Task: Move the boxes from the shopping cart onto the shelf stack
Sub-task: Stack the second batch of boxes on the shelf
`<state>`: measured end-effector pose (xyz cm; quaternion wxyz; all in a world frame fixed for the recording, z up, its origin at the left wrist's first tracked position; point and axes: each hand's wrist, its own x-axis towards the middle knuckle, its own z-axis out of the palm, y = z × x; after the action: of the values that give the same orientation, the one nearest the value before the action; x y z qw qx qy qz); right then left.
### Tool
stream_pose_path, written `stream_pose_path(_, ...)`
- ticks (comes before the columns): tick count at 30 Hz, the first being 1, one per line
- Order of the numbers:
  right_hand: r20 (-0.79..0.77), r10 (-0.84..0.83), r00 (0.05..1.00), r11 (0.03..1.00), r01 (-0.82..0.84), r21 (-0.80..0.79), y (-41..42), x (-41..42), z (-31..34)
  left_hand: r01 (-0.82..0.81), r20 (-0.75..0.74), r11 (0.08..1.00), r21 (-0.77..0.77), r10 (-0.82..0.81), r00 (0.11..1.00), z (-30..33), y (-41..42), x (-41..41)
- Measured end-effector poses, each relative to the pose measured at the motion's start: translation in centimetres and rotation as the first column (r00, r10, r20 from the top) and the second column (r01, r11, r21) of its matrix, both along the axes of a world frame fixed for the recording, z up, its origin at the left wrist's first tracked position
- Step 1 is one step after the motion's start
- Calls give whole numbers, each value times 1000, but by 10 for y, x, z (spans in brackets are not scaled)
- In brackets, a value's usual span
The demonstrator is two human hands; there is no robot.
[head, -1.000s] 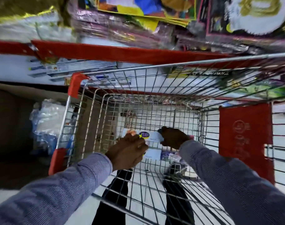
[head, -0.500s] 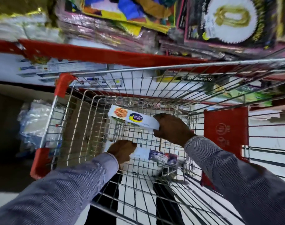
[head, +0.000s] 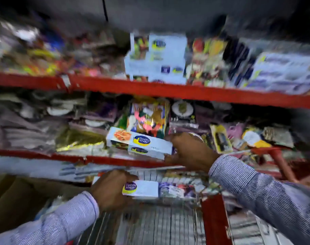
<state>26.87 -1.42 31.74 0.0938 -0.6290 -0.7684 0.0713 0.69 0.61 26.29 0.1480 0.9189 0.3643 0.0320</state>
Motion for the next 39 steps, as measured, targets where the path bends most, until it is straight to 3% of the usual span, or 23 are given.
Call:
stream_pose_path(2, 26, -1, 1000, 998, -1, 67, 7, 3, 43, 12, 83, 995, 96, -19, 996, 45, 8, 2)
stream_pose_path(5, 63, -21, 998, 987, 11, 162, 12, 9, 110, 18, 129, 1000, -11, -16, 991, 110, 17, 8)
stream_pose_path(9, 94, 14, 995, 963, -39, 267, 22, 19, 178, -17, 127, 997, 69, 8, 992, 167, 45, 20)
stream_pose_path(13, 138, -45, 989, 939, -6, 345, 45, 37, 217, -35, 235, 997, 69, 18, 972, 223, 67, 35)
stream_pose_path(18, 102, -119, 988, 921, 71, 384, 87, 65, 237, -34, 271, 995, 94, 8, 963, 266, 92, 55)
stream_pose_path(28, 109, -194, 975, 967, 171, 191, 165, 79, 212, -49, 239, 990, 133, 16, 971, 274, 147, 83)
stream_pose_path(39, -47, -255, 966, 923, 258, 287, 184, 89, 199, -45, 263, 997, 66, 26, 964, 262, 177, 99)
